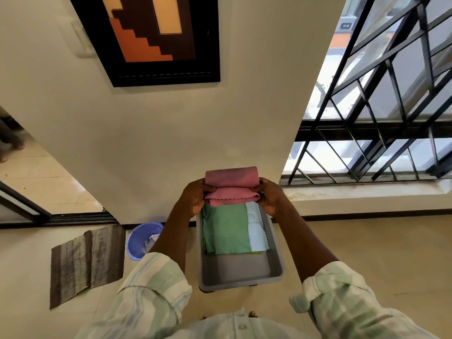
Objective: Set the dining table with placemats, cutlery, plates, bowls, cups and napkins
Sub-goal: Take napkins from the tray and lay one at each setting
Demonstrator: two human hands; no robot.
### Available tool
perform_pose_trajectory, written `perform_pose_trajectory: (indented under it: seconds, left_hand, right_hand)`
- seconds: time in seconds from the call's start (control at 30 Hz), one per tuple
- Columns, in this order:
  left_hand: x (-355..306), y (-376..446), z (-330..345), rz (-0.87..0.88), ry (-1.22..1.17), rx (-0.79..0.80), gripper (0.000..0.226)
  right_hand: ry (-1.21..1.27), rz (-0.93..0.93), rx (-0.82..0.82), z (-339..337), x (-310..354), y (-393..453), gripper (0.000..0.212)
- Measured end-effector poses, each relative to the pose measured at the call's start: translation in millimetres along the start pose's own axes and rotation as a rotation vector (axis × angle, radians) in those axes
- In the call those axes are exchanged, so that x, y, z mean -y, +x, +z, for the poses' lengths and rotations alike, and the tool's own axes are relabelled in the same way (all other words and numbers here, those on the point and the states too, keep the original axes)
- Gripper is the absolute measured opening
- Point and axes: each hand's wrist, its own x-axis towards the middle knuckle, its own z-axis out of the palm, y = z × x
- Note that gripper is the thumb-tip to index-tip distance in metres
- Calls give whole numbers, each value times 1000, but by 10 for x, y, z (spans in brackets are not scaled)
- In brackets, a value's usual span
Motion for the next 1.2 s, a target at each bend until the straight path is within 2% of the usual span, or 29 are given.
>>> perform_pose_trajectory:
  seconds: [0.13,0.2,0.27,0.4,0.5,0.57,0.6,0.63,0.7,0.8,1.0,1.07,1.2]
  left_hand:
    - [-30,-35,55,100,-23,-35,23]
    - [-55,-40,66,118,-63,2,31]
    - [-50,-31,71,119,-91,57,37]
    - [-14,-24,50,148,-148,134,32]
    - [-11,-15,-9,160,-298,192,21]
    - [-19,6,-6,152,-211,167,14]
    - [-22,16,9,145,-106,148,12]
    - [-21,33,20,125,-11,142,14]
    - [-30,53,34,40,88,167,30]
    - [-50,43,60,-47,170,236,37]
    - [-70,2,295,-211,355,517,44]
    - [-40,28,404,-197,350,523,41]
    - [80,113,584,-125,241,457,57]
  right_hand:
    - [59,-24,-72,21,-21,35,26]
    - [119,-33,-107,28,-23,22,25]
    - [159,-54,-94,33,-33,8,26]
    - [264,-84,-79,17,-47,5,24]
    - [312,-57,13,-23,-2,-14,16]
    - [181,-51,74,-49,41,-34,5]
    - [91,-43,84,-54,52,-36,9]
    - [2,-29,75,-63,61,-25,21]
    - [-76,-14,34,-56,80,-10,39]
    - [-34,-32,-14,-83,92,14,45]
    - [-75,-86,19,-84,101,-33,42]
    - [22,-93,51,-145,101,-32,33]
    - [60,-19,40,-284,33,-97,36]
